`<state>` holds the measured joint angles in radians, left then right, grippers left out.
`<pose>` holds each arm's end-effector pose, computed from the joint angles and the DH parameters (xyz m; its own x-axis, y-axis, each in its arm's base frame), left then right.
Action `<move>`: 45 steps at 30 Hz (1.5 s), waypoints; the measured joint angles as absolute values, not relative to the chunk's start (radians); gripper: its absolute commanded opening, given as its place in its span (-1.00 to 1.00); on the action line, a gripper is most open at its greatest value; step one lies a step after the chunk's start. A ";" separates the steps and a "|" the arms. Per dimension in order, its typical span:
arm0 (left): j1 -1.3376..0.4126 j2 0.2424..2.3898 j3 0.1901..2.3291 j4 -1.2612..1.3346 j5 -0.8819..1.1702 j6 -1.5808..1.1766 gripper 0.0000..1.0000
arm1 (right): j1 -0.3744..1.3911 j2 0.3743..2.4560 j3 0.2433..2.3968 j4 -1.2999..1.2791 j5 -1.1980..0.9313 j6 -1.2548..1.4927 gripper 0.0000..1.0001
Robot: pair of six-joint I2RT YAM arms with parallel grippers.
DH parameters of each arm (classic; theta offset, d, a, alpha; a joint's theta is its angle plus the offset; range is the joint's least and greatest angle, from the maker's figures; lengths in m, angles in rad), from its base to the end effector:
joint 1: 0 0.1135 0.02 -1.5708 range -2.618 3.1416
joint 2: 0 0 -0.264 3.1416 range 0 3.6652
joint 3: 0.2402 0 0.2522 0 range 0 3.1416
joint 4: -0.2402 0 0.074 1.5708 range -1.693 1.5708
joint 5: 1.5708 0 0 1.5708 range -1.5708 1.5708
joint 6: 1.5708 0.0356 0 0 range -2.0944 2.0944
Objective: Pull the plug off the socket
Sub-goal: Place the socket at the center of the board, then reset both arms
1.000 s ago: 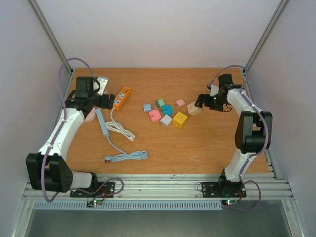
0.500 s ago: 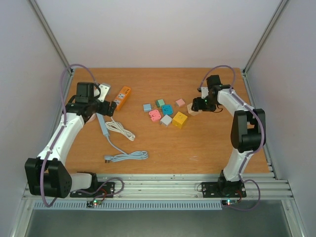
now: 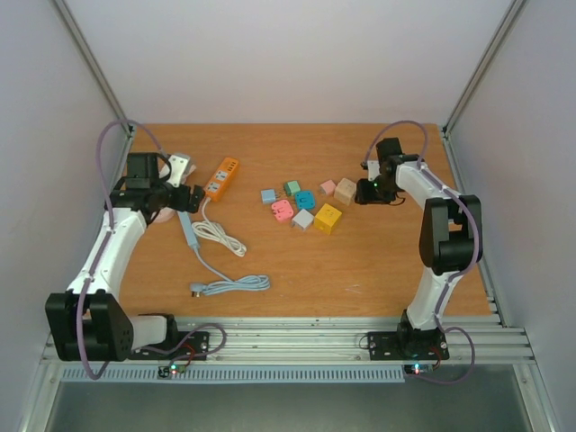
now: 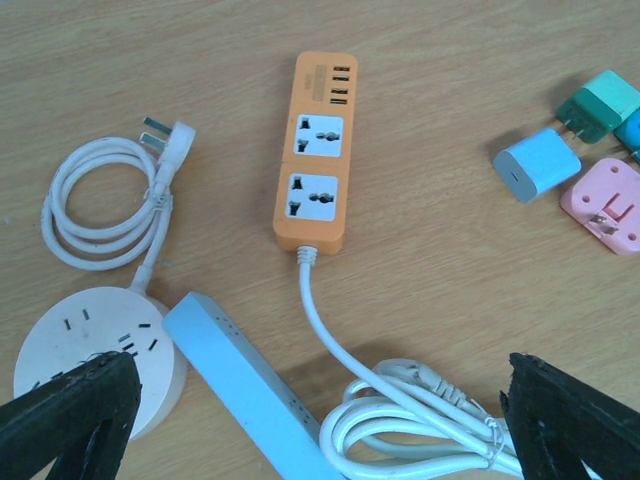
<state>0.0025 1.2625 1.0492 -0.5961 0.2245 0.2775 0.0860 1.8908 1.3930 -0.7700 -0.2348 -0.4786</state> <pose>0.2670 -0.0073 0.2931 -0.6548 0.2655 -0.7077 0.3437 0.9385 0.0340 0.3772 0.0408 0.1962 -0.7738 -0.5163 -0.3671 -0.5735 0.8171 0.0597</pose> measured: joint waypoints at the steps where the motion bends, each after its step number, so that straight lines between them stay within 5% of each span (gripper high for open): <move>1: 0.016 1.262 1.049 -0.598 0.235 0.278 0.99 | 0.086 1.890 1.395 -0.772 -0.235 -0.483 0.18; 8: 0.052 1.231 1.039 -0.638 0.364 0.318 0.99 | 0.086 1.769 1.395 -0.815 -0.271 -0.540 0.97; 26: 0.051 0.899 0.973 -0.957 0.741 0.561 0.99 | 0.085 0.773 1.134 -0.994 -0.549 -0.765 0.97; 37: 0.051 0.674 0.931 -1.103 0.820 0.609 0.99 | 0.083 0.412 1.056 -1.128 -0.620 -0.778 0.97; 45: 0.051 0.599 0.922 -1.217 0.909 0.727 0.99 | 0.058 0.340 1.034 -1.175 -0.712 -0.815 0.97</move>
<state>0.0509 0.5991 0.9218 -1.2167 0.9092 0.7273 0.0578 0.3397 1.0340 -1.1751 -0.7116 -0.8146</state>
